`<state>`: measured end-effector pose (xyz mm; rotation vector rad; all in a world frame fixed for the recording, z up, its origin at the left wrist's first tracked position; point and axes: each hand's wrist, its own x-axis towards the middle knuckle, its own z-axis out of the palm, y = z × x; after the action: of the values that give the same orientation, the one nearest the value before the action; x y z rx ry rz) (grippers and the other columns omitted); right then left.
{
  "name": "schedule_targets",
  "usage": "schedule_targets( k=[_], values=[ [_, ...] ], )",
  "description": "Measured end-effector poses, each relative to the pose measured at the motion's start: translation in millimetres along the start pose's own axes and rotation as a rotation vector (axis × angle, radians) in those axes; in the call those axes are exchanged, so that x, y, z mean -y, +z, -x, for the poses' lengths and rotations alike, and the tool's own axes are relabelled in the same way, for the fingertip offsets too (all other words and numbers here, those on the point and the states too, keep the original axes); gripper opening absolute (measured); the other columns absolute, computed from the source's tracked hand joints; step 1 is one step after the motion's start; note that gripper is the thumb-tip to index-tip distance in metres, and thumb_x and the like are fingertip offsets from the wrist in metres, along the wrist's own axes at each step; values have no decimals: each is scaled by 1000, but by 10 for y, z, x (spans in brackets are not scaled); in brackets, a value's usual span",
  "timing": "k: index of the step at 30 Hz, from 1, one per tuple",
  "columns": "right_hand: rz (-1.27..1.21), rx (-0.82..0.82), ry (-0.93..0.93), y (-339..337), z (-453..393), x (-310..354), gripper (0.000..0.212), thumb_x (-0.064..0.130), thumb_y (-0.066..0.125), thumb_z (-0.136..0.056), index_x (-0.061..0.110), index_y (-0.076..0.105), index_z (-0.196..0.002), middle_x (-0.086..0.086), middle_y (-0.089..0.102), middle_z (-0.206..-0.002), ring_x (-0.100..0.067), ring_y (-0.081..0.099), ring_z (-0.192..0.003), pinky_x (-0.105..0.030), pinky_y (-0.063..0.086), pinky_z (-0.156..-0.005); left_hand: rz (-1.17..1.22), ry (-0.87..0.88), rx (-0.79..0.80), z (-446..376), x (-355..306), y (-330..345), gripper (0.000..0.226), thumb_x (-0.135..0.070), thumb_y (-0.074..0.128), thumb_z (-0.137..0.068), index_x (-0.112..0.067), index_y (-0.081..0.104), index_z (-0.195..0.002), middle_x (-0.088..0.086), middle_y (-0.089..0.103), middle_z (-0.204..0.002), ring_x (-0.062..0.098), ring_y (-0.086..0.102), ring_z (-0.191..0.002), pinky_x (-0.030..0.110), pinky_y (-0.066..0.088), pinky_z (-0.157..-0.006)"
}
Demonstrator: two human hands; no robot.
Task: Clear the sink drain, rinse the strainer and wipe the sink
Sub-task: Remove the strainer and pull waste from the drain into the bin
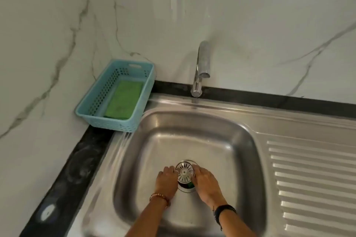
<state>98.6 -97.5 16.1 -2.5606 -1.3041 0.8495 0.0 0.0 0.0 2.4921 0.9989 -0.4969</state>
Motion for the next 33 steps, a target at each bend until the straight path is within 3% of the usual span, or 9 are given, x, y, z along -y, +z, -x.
schedule_targets(
  k=[6, 9, 12, 14, 18, 20, 25, 29, 33],
  values=[
    [-277, -86, 175, 229, -315, -152, 31, 15, 37, -97, 10, 52, -123, -10, 60, -122, -24, 56, -110, -37, 50, -90, 677, -409, -86, -299, 75, 233, 20, -18, 49, -90, -8, 57, -105, 11, 64, -110, 28, 59, -103, 25, 41, -78],
    [-398, -115, 228, 269, -396, -136, 30, 7, 39, -94, 5, 57, -118, -14, 63, -117, -28, 59, -107, -40, 52, -88, 851, -504, -69, -357, 67, 271, 10, -12, 54, -85, -11, 60, -94, 12, 66, -96, 27, 63, -88, 27, 45, -71],
    [-507, -137, 276, 290, -416, -101, 32, 2, 40, -92, 3, 60, -117, -16, 63, -117, -28, 60, -106, -40, 53, -88, 1030, -583, -77, -355, 56, 222, 10, -3, 51, -83, -12, 57, -81, 10, 63, -78, 16, 58, -56, 19, 46, -46],
    [-583, -176, 306, 274, -400, -59, 31, 1, 41, -92, 4, 61, -115, -16, 62, -117, -28, 60, -106, -38, 54, -87, 1099, -599, -117, -319, 61, 154, 16, -1, 50, -82, -14, 55, -74, 9, 63, -74, 15, 57, -52, 14, 43, -38],
    [-882, -386, 418, 106, -275, 114, 19, 11, 50, -93, 7, 65, -103, -15, 58, -110, -22, 57, -95, -16, 47, -66, 1259, -600, -187, -134, 12, -73, 17, 0, 53, -84, -13, 57, -73, 9, 64, -64, 16, 60, -51, 22, 48, -48],
    [-1208, -466, 494, -51, -160, 223, 16, 14, 50, -93, 9, 66, -90, -11, 64, -98, -24, 61, -89, -16, 45, -61, 1458, -558, -209, -22, -29, -231, 16, 3, 53, -85, -8, 58, -75, 11, 63, -63, 19, 59, -53, 22, 50, -47],
    [-1624, -558, 535, -397, 201, 378, 20, 22, 53, -94, 6, 64, -87, -8, 67, -85, -19, 64, -81, -28, 51, -78, 1850, -483, -196, 319, -201, -649, 15, -13, 58, -89, 2, 59, -87, 15, 64, -80, 26, 63, -75, 28, 56, -66],
    [-1785, -532, 496, -477, 440, 404, 17, 16, 60, -89, 1, 61, -96, -13, 68, -92, -23, 66, -89, -33, 50, -89, 1901, -393, -107, 510, -248, -741, 10, 1, 60, -85, -2, 57, -76, 14, 64, -85, 22, 63, -78, 20, 57, -63],
    [-1745, -379, 447, -499, 573, 394, 18, 8, 65, -84, 3, 60, -100, -18, 65, -108, -26, 63, -95, -33, 52, -84, 1883, -344, 3, 627, -183, -717, 19, 10, 58, -83, 1, 56, -100, 13, 64, -86, 18, 62, -79, 22, 56, -73]
  ],
)
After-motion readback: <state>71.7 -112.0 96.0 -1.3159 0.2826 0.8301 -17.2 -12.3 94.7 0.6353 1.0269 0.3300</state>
